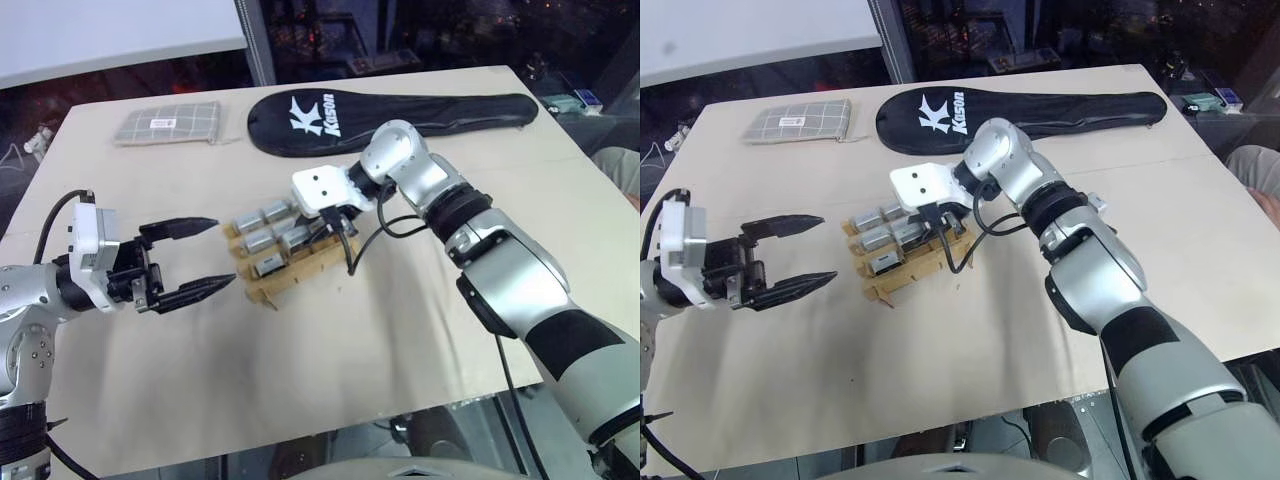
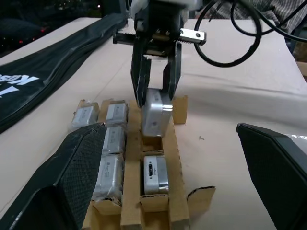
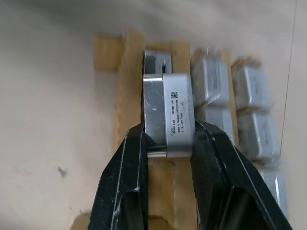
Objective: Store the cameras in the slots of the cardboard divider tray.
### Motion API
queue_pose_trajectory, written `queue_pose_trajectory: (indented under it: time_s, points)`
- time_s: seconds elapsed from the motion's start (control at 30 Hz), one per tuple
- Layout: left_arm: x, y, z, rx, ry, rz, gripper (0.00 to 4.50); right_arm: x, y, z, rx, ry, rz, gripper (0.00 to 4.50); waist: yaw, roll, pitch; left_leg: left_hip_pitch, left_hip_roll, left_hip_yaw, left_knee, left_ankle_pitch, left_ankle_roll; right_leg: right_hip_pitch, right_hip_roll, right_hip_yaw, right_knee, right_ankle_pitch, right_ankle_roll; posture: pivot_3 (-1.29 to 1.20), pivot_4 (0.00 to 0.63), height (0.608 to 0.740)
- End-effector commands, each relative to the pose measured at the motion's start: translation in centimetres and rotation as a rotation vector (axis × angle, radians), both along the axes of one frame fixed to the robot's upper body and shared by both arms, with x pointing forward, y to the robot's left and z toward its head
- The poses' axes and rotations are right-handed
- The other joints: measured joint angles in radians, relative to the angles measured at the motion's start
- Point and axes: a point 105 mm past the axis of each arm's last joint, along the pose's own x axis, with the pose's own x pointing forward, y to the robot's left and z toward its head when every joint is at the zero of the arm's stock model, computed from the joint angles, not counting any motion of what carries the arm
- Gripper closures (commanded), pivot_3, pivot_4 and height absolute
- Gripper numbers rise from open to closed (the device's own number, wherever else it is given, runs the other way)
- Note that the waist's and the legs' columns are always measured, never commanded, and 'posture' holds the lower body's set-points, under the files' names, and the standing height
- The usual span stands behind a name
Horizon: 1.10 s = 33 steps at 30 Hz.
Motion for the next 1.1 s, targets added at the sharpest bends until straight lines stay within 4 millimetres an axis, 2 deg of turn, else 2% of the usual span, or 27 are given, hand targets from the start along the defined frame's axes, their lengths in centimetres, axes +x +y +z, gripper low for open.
queue_pose_trajectory:
  time_s: [0.03, 0.27, 0.57, 0.93, 1.07, 1.1]
  points:
    - [-0.5, 0.2, 1.2, 0.018, -0.046, 0.009, 0.0, -0.2, 1.1, 1.3, 0.018, -0.045, 0.027, 3.81, -0.001, 0.0, 0.0, 0.0, 0.0, 0.0, 0.0, 0.0, 0.0, 0.0, 0.0, 0.0, 0.0, 0.0, 0.0, 0.0, 0.15, 0.74]
    - [-0.5, 0.1, 1.2, 0.02, -0.04, 0.012, 0.0, -0.5, 2.0, 1.0, 0.028, -0.026, 0.029, 3.81, -0.002, 0.0, 0.0, 0.001, 0.0, 0.001, 0.0, 0.0, 0.0, 0.0, 0.0, 0.001, 0.0, 0.0, 0.0, 0.0, 0.15, 0.74]
    - [-0.5, 0.0, 1.1, 0.021, -0.036, 0.01, 0.0, 0.4, 1.5, 0.0, -0.012, -0.072, -0.018, 3.81, -0.003, 0.0, 0.0, 0.001, 0.0, 0.001, 0.0, 0.0, 0.0, 0.0, 0.001, 0.001, 0.0, 0.0, 0.0, 0.0, 0.15, 0.74]
    - [-0.4, 0.1, 0.7, 0.042, -0.026, 0.011, 0.0, -0.2, 1.6, -1.0, -0.034, 0.004, -0.008, 3.81, -0.003, 0.0, 0.0, 0.001, 0.0, 0.0, 0.0, 0.0, 0.0, 0.0, 0.001, 0.001, 0.0, 0.0, 0.0, 0.0, 0.15, 0.74]
    - [-0.4, 0.2, 0.6, 0.048, -0.023, 0.01, 0.0, -0.1, 1.6, -0.9, -0.018, -0.003, -0.02, 1.78, -0.003, 0.0, 0.0, 0.0, 0.0, 0.001, 0.0, 0.0, 0.0, 0.0, 0.001, 0.001, 0.0, 0.0, 0.0, 0.0, 0.15, 0.74]
    - [-0.4, 0.2, 0.6, 0.049, -0.022, 0.009, 0.0, 0.0, 1.8, -0.7, -0.003, -0.006, -0.024, 1.47, -0.003, 0.0, 0.0, 0.001, 0.0, 0.001, 0.0, 0.0, 0.0, 0.0, 0.001, 0.001, 0.0, 0.0, 0.0, 0.0, 0.15, 0.74]
